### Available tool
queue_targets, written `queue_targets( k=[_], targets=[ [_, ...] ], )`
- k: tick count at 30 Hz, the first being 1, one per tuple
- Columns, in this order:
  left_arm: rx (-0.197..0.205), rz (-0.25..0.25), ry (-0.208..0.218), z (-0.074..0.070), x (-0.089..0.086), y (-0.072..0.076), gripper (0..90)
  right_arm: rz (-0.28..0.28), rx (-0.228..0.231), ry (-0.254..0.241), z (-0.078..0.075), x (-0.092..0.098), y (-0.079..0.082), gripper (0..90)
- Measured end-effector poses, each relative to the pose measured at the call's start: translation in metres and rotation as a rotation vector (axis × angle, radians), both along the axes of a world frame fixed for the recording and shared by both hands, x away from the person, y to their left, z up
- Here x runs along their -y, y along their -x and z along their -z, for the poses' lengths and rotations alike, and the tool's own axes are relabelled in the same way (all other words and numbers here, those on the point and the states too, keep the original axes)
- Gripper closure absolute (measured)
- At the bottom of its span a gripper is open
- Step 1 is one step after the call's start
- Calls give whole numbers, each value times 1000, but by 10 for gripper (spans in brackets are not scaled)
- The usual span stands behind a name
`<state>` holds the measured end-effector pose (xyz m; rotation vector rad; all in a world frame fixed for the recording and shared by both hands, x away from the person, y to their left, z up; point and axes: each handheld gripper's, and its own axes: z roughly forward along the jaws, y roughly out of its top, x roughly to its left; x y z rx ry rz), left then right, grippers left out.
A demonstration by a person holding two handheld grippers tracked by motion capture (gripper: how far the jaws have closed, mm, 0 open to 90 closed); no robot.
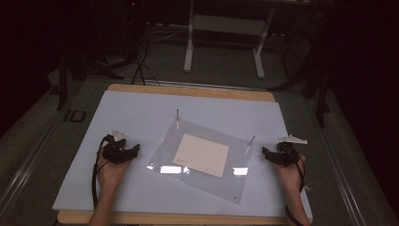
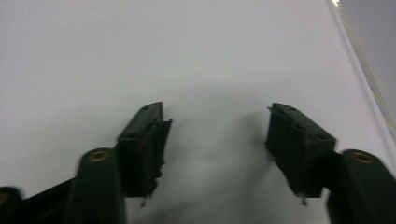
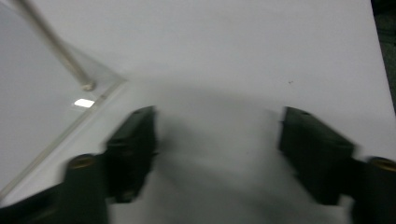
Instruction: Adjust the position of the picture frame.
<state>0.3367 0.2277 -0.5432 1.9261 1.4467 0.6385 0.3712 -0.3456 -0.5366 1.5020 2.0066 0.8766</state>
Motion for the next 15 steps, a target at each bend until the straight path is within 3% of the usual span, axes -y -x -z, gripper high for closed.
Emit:
queue_targets(
  k=[4,9,15],
  targets=[
    [-3,7,8,-2,0,1,411,-28,-3,-1,-2,-1,3,422],
    [24,31,-4,-9,2,6,428,-86,18,-4,-8,-9,7,441],
    [29,51,7,-9,2,8,464,-139,33,27,-9,-18,11,495]
  ],
)
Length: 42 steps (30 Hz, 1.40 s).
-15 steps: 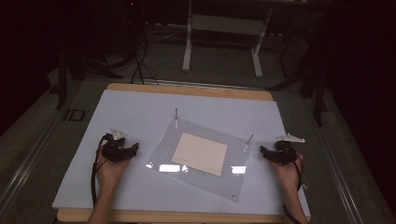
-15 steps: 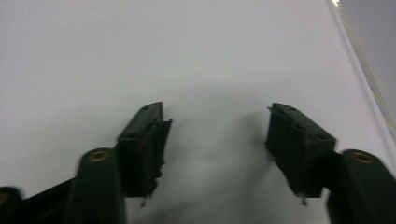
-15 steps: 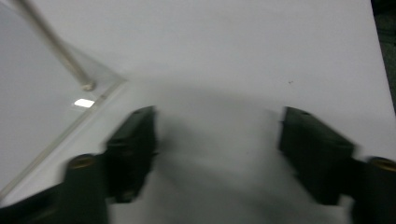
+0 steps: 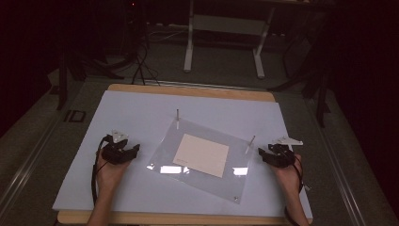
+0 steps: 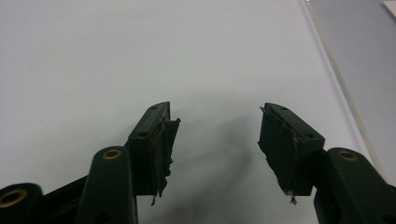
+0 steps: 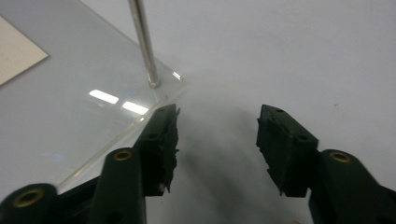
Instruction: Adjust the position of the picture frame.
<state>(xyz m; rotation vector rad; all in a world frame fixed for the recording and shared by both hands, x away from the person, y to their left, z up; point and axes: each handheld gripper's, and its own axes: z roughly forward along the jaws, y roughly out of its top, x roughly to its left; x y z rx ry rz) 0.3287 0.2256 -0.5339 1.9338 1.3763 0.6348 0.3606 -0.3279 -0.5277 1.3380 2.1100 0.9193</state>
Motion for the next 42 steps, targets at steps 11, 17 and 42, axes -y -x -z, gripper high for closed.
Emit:
queue_targets(
  k=[11,17,42],
  targets=[
    [8,55,45,-6,4,-1,501,-73,28,-101,-11,-7,-3,549],
    [7,96,83,-15,2,-5,513,-121,49,-59,-13,-17,-6,587],
    [18,236,187,-27,35,-47,538,-45,104,-112,-8,-41,-25,852]
  ],
)
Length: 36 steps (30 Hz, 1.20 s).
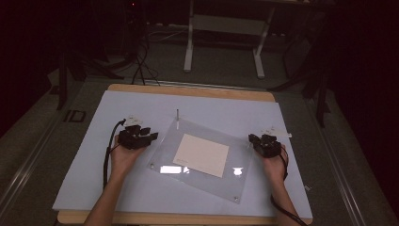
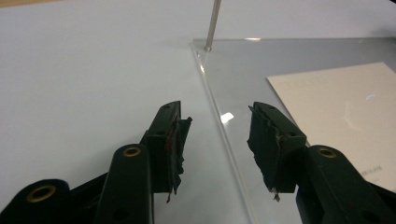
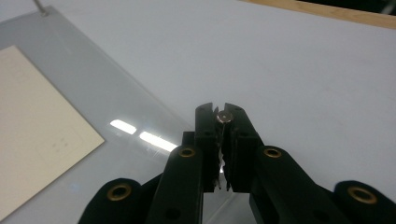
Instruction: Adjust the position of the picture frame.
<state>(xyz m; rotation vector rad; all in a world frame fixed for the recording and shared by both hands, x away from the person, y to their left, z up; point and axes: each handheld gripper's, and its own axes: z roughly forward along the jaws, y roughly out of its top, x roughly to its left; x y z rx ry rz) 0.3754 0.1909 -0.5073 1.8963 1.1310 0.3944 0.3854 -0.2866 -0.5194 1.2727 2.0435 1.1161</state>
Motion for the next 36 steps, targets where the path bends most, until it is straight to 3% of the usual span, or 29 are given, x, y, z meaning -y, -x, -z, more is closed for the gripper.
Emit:
queue_targets(
  k=[7,12,21,30,36],
  targets=[
    [-13,21,13,2,15,-24,559,-15,-6,-2,0,1,-1,851],
    [8,27,-4,2,24,-38,563,-17,1,-7,1,2,0,851],
    [15,25,31,-1,40,-63,561,-9,5,-32,2,3,0,848],
    [17,23,-28,4,60,-81,566,-6,0,-45,3,3,0,844],
    [18,6,-24,6,76,-99,589,-7,-6,-59,3,4,0,841]
  ],
)
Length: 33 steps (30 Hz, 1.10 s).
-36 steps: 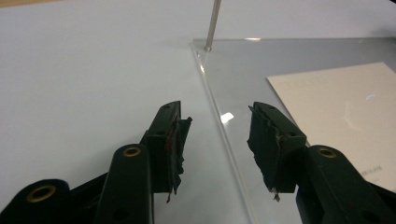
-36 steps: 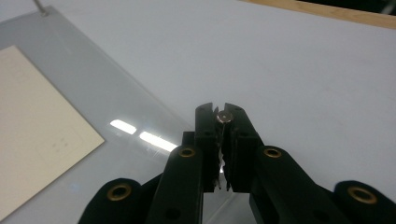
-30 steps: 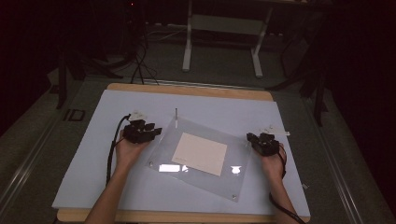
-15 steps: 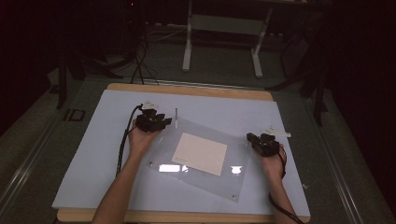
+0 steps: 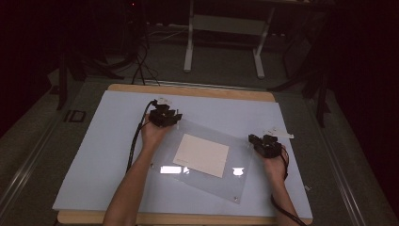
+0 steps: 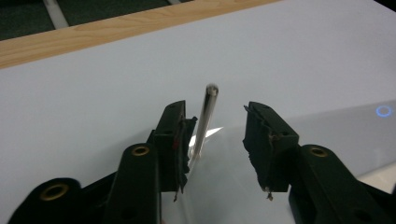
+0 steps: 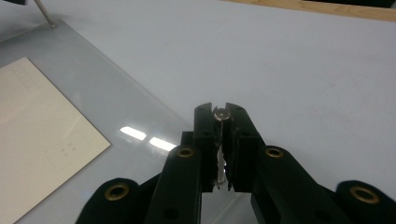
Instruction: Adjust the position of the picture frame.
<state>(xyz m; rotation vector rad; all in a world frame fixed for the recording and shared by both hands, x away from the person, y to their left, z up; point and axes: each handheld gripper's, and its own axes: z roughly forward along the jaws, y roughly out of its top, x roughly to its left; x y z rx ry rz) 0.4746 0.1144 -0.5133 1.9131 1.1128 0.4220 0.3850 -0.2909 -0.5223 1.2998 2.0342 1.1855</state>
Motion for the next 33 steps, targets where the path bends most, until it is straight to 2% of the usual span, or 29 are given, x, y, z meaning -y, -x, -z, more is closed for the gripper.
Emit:
queue_targets(
  k=[2,6,8,11,12,15,16,19,20,25,27,28,31,32,33],
  targets=[
    [-31,-10,3,2,4,-6,589,-2,1,-5,0,1,0,840],
    [-35,-25,10,6,15,-12,623,-1,-1,-15,1,1,0,838],
    [-34,-43,-18,7,18,-13,639,2,-1,-21,1,1,0,836],
    [-52,-58,3,9,15,-16,704,4,-2,-29,2,2,0,833],
    [-56,-58,-2,10,16,-17,708,5,-6,-36,2,2,0,830],
    [-75,-53,-66,15,21,-19,713,8,-6,-40,3,2,0,829],
    [-75,-58,-76,16,22,-20,715,12,-11,-36,4,2,1,828],
    [-95,-82,-58,15,21,-21,772,13,-18,-24,5,1,1,827],
    [-114,-85,-38,15,18,-22,802,12,-33,-28,9,2,0,829],
    [-110,-76,-64,15,19,-23,811,16,-41,-29,8,1,0,829],
    [-109,-73,-77,14,19,-23,817,16,-51,-50,9,3,-1,826],
    [-95,-70,-108,13,21,-21,830,25,-77,-91,8,5,-3,822],
    [-103,-56,-90,13,18,-21,831,21,-89,-96,7,6,-4,821],
    [-108,-33,-82,13,15,-20,831,15,-106,-123,6,8,-5,811],
    [-108,-33,-82,13,15,-20,831,15,-106,-123,6,8,-5,811]
  ],
)
